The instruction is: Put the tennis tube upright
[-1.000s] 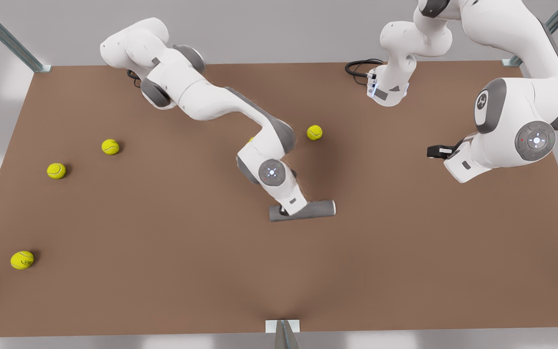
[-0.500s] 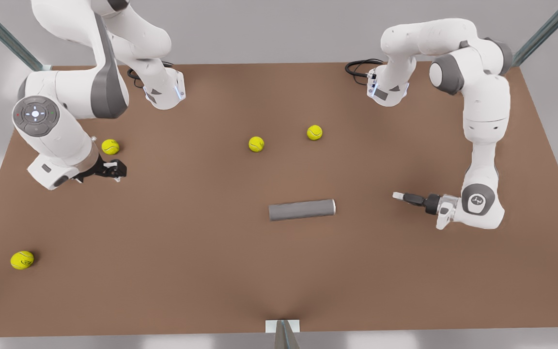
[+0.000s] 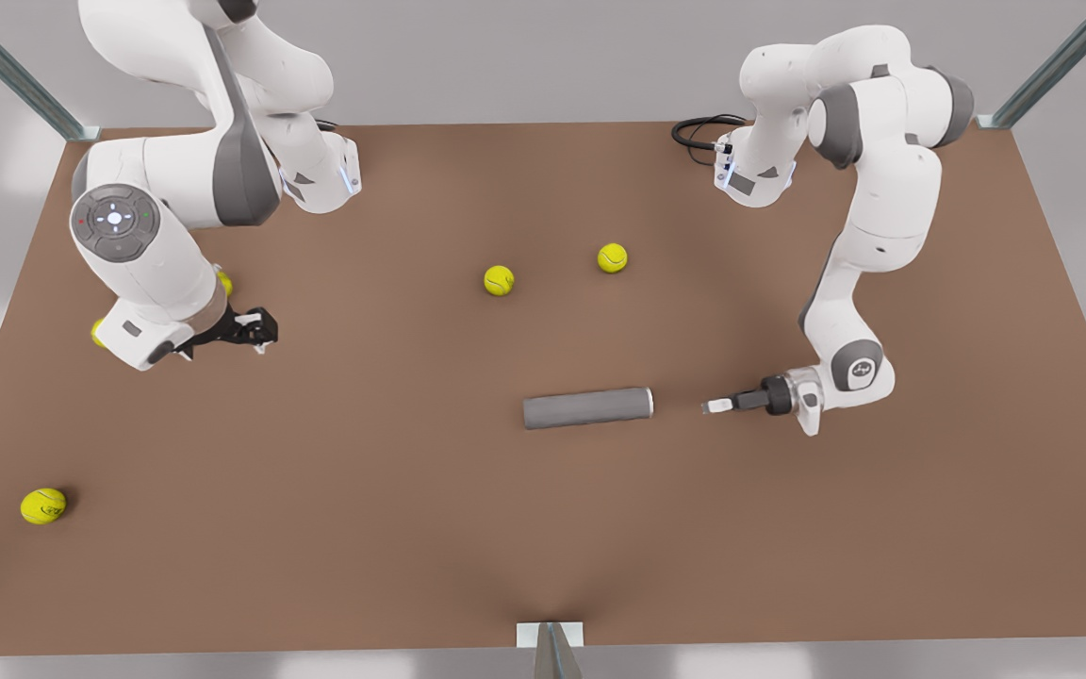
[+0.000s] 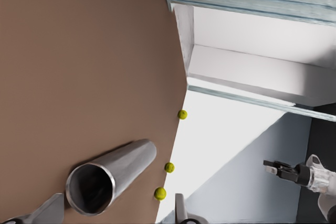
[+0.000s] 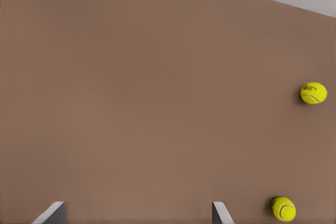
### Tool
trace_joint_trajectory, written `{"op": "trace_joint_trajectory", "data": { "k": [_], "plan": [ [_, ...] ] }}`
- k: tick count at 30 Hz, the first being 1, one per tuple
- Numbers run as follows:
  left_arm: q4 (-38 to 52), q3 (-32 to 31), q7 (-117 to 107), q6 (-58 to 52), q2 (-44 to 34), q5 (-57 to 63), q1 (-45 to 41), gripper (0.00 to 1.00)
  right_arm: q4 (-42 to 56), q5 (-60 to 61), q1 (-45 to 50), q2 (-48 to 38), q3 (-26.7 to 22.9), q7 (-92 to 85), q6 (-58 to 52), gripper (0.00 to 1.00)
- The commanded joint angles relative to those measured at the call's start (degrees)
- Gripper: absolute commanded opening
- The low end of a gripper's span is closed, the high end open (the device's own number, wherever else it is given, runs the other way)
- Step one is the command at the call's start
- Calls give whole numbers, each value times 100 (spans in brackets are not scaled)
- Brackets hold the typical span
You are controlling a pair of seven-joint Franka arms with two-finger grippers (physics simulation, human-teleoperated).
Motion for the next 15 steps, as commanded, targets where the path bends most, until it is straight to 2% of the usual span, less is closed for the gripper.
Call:
{"op": "trace_joint_trajectory", "data": {
  "k": [1,7,15],
  "plan": [
    [24,-25,80,1,27,-108,1,100,0,0,-10,0,0,0,0,100],
    [15,-69,133,45,36,463,-368,100,0,-18,7,17,0,0,0,100],
    [-249,-69,300,264,53,481,-561,100,0,-26,25,17,0,0,0,100]
  ]
}}
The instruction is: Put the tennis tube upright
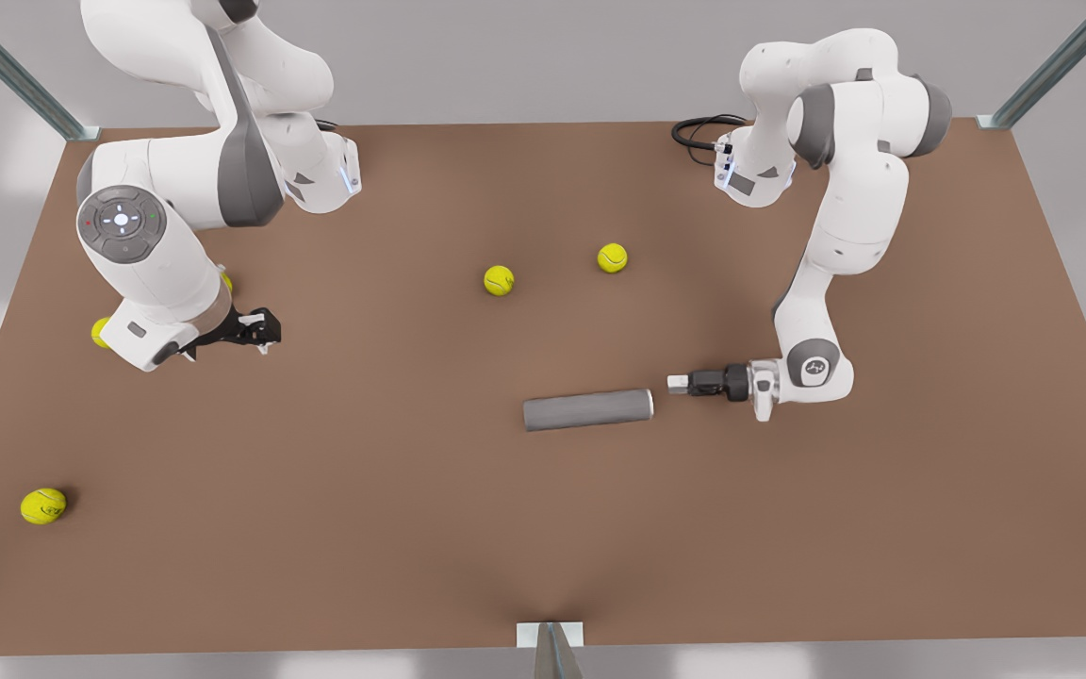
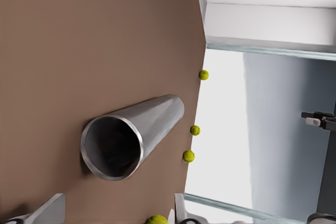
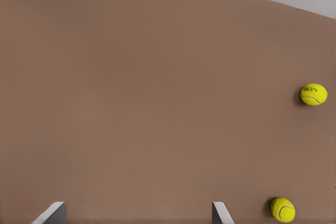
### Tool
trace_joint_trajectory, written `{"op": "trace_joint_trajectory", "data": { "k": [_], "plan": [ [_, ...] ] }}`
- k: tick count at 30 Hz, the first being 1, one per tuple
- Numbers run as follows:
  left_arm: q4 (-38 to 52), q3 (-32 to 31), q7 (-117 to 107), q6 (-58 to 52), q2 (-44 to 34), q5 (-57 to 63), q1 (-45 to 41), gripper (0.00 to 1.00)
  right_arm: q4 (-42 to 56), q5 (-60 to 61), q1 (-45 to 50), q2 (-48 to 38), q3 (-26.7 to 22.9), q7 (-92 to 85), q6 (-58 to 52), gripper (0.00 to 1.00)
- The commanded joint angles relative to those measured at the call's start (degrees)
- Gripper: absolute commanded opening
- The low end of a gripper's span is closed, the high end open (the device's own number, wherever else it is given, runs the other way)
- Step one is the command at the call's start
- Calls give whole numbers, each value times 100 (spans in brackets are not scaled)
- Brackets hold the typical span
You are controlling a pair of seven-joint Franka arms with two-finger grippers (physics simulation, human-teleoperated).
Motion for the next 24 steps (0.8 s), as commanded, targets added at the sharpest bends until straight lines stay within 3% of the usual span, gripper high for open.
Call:
{"op": "trace_joint_trajectory", "data": {
  "k": [1,24],
  "plan": [
    [4,1,9,19,0,-24,-1,100,0,0,-8,0,0,0,0,100],
    [523,-122,-150,266,97,-411,-317,100,35,-9,-17,44,0,0,0,100]
  ]
}}
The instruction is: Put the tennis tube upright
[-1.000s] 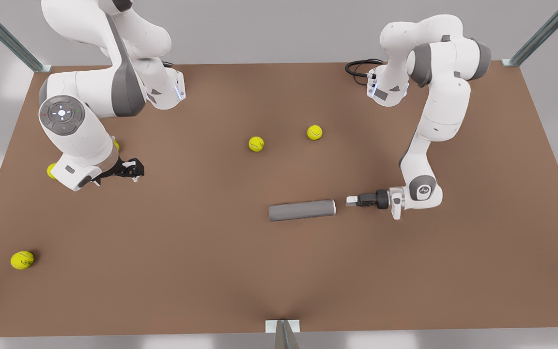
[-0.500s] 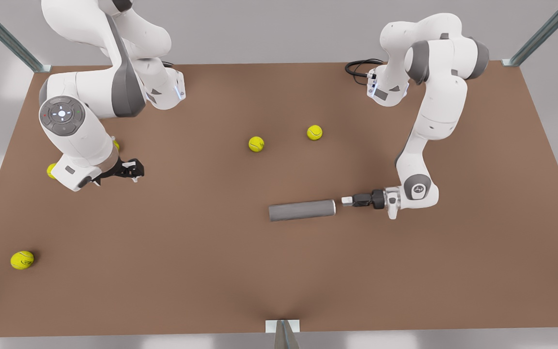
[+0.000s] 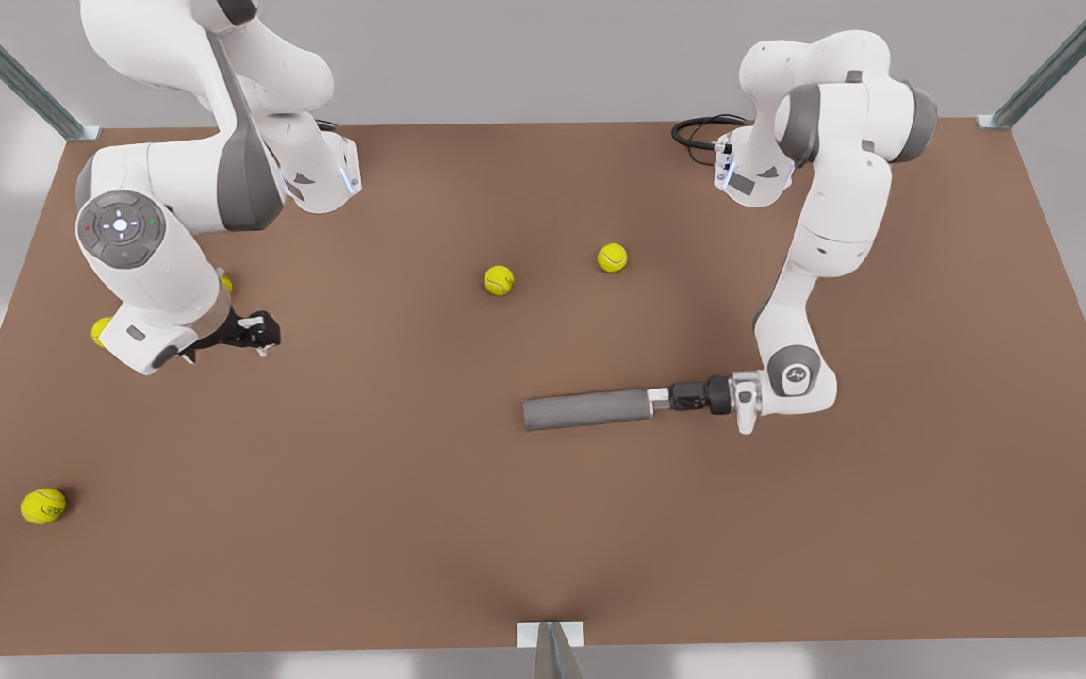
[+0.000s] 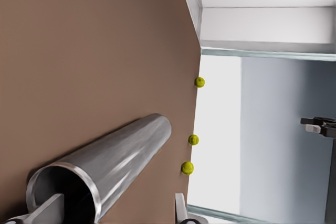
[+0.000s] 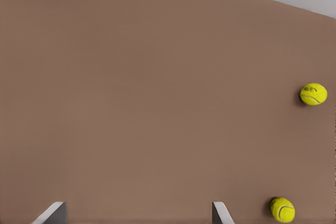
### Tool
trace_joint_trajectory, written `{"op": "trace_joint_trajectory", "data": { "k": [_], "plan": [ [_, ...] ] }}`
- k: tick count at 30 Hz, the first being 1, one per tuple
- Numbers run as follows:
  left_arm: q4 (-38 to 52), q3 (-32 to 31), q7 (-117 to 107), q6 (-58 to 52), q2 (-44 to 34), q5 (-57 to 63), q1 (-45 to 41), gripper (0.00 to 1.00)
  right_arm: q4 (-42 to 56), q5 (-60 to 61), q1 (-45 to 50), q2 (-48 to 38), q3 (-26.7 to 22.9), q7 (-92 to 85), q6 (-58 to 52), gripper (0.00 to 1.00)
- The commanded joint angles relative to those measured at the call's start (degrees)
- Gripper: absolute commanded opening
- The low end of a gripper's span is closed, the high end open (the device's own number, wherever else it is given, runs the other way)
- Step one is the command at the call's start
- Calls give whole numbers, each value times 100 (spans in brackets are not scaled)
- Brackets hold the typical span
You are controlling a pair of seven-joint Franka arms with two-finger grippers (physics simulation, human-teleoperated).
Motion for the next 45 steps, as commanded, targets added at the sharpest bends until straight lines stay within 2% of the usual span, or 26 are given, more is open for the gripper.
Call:
{"op": "trace_joint_trajectory", "data": {
  "k": [1,13,14,15,16,21,23,25,27,28,45],
  "plan": [
    [0,0,1,0,0,-26,-2,100,8,-1,3,-1,0,0,0,100],
    [53,-325,1,299,44,-281,-99,99,8,8,12,-1,0,0,0,100],
    [53,-352,1,308,44,-281,-99,94,8,8,12,-1,0,0,-9,100],
    [53,-352,1,308,61,-334,-99,80,8,8,3,-1,0,0,0,100],
    [53,-360,1,308,79,-334,-99,71,-1,8,12,-1,0,0,0,100],
    [53,-352,-8,255,79,-316,-64,55,-1,8,12,-1,0,0,-9,100],
    [53,-352,-8,255,79,-281,-64,52,-1,17,29,-1,0,0,-18,100],
    [53,-352,-26,255,79,-281,-55,42,8,17,29,-1,0,0,-18,100],
    [53,-352,-96,255,79,-281,-55,39,8,8,29,-1,0,0,-18,100],
    [53,-343,-96,255,79,-281,-55,28,8,8,29,-1,0,0,-18,100],
    [62,-343,-307,79,52,-272,-29,21,8,8,29,-1,0,0,-18,100]
  ]
}}
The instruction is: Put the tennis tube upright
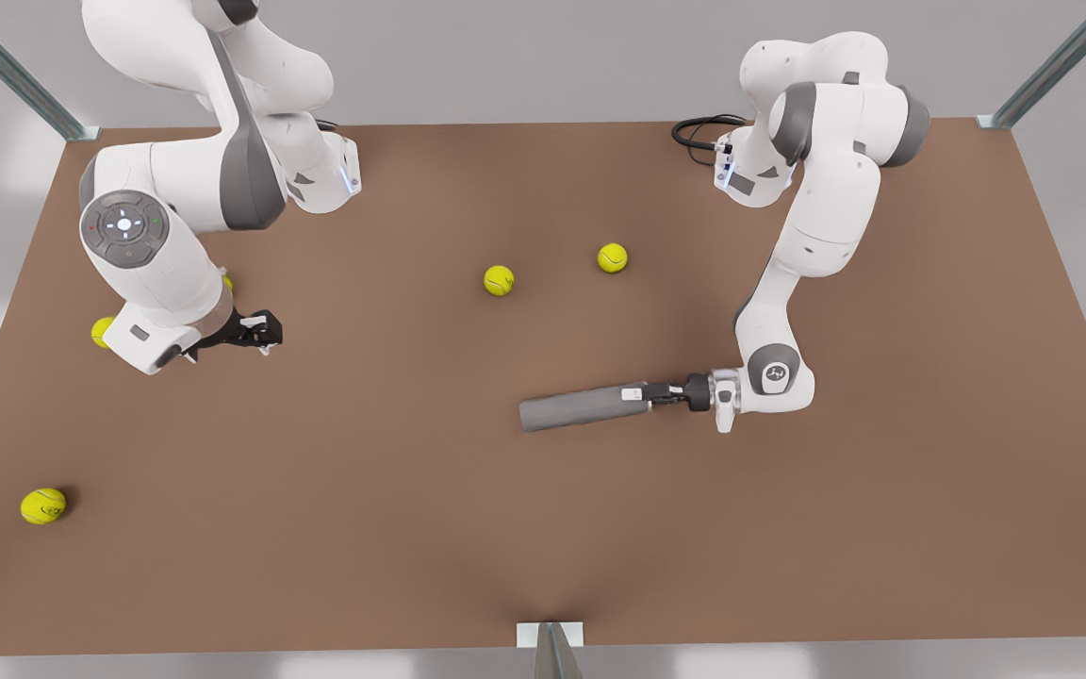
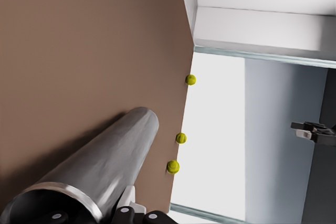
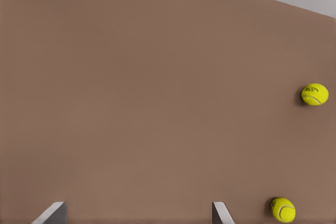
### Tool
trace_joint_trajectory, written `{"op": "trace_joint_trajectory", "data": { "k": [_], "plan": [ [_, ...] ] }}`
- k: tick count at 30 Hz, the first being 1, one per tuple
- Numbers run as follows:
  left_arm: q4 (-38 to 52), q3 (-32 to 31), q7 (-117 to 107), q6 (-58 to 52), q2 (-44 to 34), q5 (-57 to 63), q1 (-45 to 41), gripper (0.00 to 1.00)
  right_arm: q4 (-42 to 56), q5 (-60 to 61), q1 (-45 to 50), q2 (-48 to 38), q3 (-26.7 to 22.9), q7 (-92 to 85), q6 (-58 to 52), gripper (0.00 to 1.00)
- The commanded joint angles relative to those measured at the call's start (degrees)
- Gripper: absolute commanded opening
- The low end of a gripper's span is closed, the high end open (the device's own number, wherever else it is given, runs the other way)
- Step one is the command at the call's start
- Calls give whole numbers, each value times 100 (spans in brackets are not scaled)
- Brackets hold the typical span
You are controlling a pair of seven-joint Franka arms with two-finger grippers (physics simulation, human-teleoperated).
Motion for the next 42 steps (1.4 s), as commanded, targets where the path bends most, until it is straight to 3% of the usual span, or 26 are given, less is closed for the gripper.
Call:
{"op": "trace_joint_trajectory", "data": {
  "k": [1,16,18,31,42],
  "plan": [
    [0,0,2,-11,0,-26,0,21,-6,0,-12,0,0,0,0,100],
    [114,79,55,-187,-167,238,0,21,2,9,-3,0,0,0,-18,100],
    [176,580,-7,-415,-246,440,-88,21,-6,9,-3,0,0,0,-18,100],
    [167,1450,-279,-714,-879,1661,-193,21,2,0,-12,8,0,0,-17,100],
    [202,2013,-798,-363,-2144,4517,0,21,2,-9,-12,8,0,-9,-9,100]
  ]
}}
